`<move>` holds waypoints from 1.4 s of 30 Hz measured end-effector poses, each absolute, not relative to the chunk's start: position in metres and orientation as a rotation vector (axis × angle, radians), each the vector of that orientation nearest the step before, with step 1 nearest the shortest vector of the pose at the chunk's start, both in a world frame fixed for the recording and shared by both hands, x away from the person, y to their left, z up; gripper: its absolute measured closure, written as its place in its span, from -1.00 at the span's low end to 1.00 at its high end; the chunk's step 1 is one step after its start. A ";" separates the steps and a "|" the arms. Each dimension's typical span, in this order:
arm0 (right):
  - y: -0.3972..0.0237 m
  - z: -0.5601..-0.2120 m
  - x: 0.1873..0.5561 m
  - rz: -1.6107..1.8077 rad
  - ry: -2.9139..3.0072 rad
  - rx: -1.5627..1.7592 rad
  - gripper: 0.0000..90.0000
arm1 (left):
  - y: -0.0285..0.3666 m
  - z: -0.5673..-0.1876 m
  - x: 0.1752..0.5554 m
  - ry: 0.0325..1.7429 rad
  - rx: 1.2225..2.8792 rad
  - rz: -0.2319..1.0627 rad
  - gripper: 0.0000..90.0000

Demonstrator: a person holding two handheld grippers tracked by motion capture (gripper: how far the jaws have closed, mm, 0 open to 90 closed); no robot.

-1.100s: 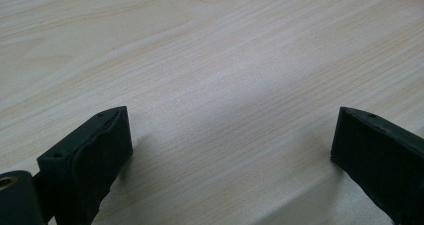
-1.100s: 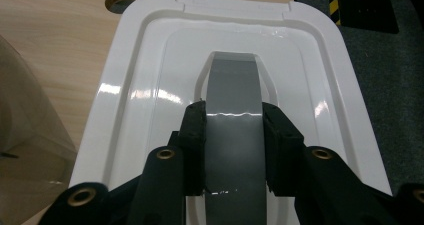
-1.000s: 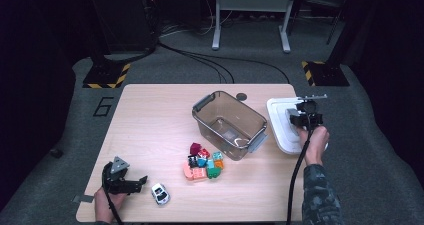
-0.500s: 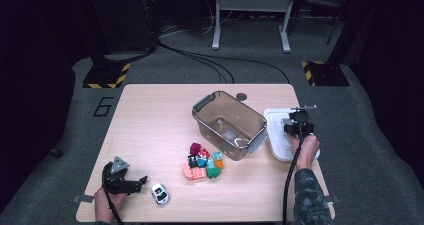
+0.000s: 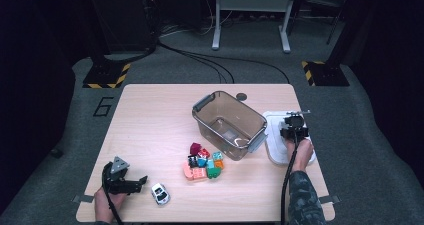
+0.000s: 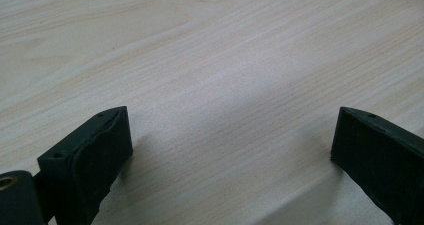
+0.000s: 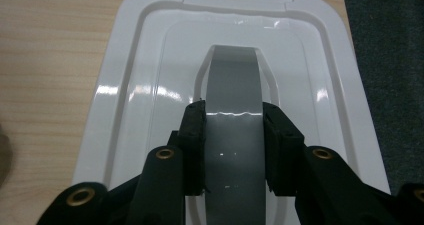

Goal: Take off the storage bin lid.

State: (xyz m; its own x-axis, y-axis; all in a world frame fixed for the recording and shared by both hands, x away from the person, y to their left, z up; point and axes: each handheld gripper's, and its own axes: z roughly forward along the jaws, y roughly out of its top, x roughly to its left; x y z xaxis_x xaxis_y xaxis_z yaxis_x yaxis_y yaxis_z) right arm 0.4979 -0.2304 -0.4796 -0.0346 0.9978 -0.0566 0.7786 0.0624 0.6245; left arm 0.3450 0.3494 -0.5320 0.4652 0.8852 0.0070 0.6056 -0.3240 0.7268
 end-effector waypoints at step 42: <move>-0.189 -0.482 0.376 0.959 2.075 1.416 -1.00 | 0.351 -0.530 0.346 1.240 2.065 0.521 -0.94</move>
State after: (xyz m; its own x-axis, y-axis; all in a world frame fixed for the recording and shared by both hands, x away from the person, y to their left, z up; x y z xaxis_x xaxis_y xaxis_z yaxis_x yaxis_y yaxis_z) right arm 0.3756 -0.1886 -0.4825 -0.3727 0.9278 0.0192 0.6159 0.2318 0.7530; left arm 0.3456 0.3505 -0.5304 0.4698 0.8828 -0.0002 0.6181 -0.3287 0.7141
